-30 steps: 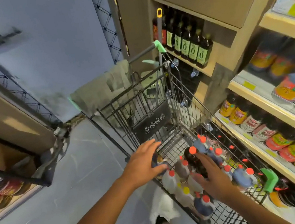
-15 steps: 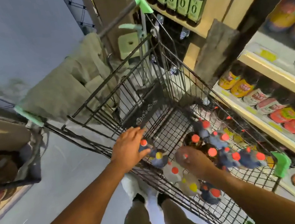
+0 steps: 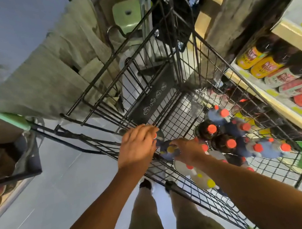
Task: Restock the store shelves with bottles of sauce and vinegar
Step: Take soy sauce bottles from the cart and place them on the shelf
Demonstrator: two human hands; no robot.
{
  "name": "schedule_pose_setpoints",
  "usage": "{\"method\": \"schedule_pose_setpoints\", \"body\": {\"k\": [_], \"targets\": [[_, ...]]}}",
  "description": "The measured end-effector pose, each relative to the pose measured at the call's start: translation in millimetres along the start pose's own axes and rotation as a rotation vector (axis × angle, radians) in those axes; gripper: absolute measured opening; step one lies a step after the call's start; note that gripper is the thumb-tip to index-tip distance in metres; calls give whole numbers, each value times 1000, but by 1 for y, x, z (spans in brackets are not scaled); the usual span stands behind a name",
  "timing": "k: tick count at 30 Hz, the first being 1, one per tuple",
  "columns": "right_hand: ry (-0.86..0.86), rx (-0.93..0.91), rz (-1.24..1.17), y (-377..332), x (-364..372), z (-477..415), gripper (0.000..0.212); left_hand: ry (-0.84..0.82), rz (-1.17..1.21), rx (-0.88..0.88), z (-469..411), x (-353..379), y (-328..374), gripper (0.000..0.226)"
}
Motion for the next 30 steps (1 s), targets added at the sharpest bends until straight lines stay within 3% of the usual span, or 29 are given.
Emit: {"method": "schedule_pose_setpoints", "body": {"k": [5,12,16,19,23,26,30], "targets": [[-12,-39,84,-1,8,-11,34,185,-34,71,7,-8,4,27],[23,-99,204,-2,-5,-8,35,190,191,47,10,-10,-1,30],[161,-229,257,-11,-37,7,32,240,267,25,8,-17,-2,29],[216,-320,91,-14,-71,23,24,253,339,-43,8,-21,-5,25],[200,-467,-161,-38,-127,42,6,148,557,-204,3,-19,-15,27],[265,-497,-257,-55,-175,52,7,-1,736,-299,-1,-5,-23,36],[189,-330,-381,-66,-209,40,18,-278,1070,-418,-2,14,-32,47]]}}
Point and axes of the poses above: each hand's wrist, its own z-axis away from the middle knuckle, its own x-axis out of the palm, y = z × x, the point moved 7 cm from there along -z, towards the middle knuckle, and after that the axes turned 1 degree about -x, right-handed, at the moved point
